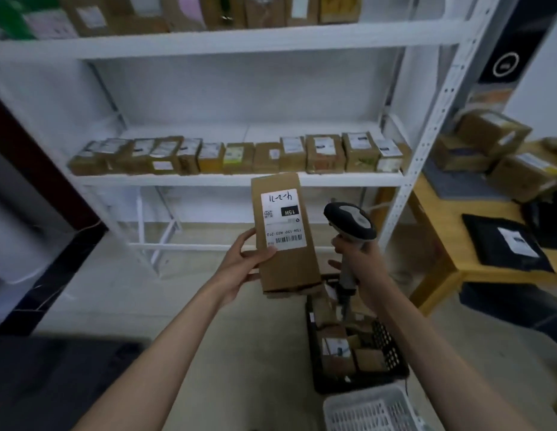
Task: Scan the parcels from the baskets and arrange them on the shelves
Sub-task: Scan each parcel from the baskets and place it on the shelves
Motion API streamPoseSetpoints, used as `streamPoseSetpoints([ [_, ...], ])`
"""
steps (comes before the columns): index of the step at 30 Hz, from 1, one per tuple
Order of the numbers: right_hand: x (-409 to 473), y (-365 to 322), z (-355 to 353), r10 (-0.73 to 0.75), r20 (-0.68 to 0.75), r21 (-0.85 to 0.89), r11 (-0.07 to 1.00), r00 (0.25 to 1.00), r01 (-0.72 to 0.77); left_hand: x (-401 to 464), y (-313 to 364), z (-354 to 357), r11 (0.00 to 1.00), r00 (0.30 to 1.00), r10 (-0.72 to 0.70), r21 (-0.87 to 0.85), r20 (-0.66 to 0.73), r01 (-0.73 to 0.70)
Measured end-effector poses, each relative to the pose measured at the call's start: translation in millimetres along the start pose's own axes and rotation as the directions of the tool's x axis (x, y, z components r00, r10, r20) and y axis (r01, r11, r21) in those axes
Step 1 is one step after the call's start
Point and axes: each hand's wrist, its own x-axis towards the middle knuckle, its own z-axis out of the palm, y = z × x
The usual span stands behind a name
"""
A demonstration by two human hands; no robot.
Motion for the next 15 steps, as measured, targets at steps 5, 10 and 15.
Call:
streamPoseSetpoints([
  [5,-14,-24,45,-0.13,0.113,-0.099,0.985,0.985,0.141,-5,25,-28,0.985,0.941,0.175,0.057,-0.29,-0.166],
  [10,-30,-40,74,-0.183,0.288,-0.247,0.934,0.94,0.258,-3,48,-45,0.943,0.852,0.329,0.188,-0.406,-0.274],
  [15,-39,-55,86,-0.166,0.362,-0.339,0.894,0.918,0.295,-6,71,-59,0.902,0.798,0.427,0.259,-0.425,-0.345],
])
